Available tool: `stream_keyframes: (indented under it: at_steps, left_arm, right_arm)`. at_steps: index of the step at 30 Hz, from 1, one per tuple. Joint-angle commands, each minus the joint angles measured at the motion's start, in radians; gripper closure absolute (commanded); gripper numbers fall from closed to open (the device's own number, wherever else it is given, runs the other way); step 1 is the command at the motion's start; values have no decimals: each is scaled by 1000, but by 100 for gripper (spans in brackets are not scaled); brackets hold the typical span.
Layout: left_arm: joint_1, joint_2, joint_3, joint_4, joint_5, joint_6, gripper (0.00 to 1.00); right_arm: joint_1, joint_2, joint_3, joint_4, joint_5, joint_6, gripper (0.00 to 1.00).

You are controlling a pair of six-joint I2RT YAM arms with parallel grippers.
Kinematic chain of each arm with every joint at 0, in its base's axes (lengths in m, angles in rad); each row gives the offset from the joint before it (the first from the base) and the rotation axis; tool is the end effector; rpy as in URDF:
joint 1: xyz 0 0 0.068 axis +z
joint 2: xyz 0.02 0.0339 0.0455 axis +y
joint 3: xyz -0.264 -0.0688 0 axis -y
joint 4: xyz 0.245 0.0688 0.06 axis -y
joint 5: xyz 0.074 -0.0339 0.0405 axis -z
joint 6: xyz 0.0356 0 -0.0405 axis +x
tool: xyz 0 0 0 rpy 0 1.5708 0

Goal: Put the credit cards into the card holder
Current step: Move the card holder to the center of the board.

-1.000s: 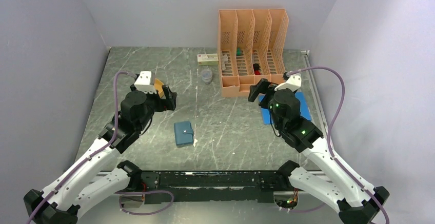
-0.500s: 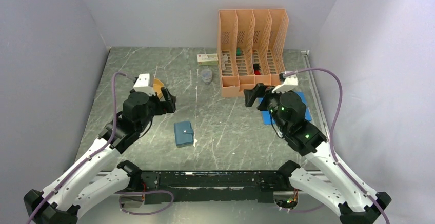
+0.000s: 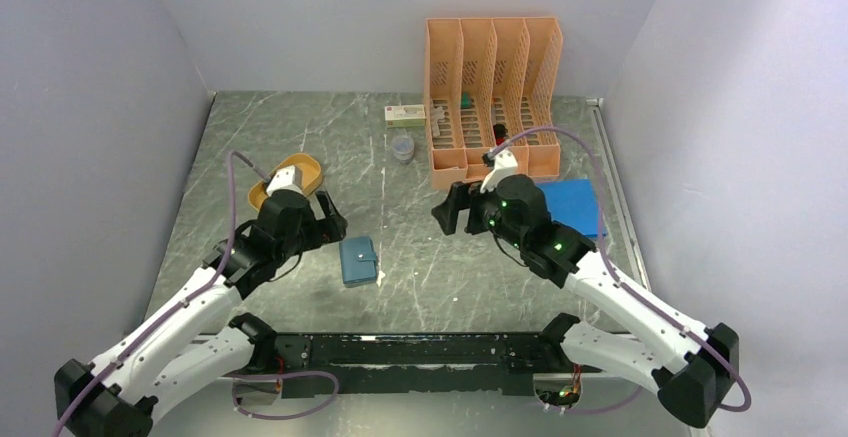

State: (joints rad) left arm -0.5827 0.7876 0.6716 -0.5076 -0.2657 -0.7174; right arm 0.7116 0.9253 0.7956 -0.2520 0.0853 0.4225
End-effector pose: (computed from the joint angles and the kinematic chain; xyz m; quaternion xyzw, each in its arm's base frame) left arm 0.1488 -0.0868 0.2686 -0.1196 0.8760 -0.1798 0.4312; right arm 0.1636 0.1371 0.3114 -0.0956 0.8225 0.2708 0.4910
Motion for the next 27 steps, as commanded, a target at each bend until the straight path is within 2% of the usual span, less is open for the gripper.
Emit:
stream_keyframes:
  at_steps: [1,3,4,6,9,20,27]
  left_arm:
    - [14,65,-40,-3,44,-73,4]
    - [14,97,-56,25,81,-80,1]
    - [14,116,-65,44,104,-83,8]
    - [14,146,-84,80,148,-89,14]
    - [14,167,-130,147,202,-94,19]
    - [14,211,-256,238,238,-129,20]
    - [14,237,-306,295,256,-142,32]
  right_arm:
    - [34,33,-48,41,-34,67,6]
    - [38,45,-71,61,-55,92,8]
    - [41,57,-81,71,-67,103,10]
    - [50,75,-94,78,-79,120,14]
    - [70,93,-115,94,-100,135,16]
    - [163,195,-118,156,-104,193,25]
    - [185,238,-117,205,-112,269,29]
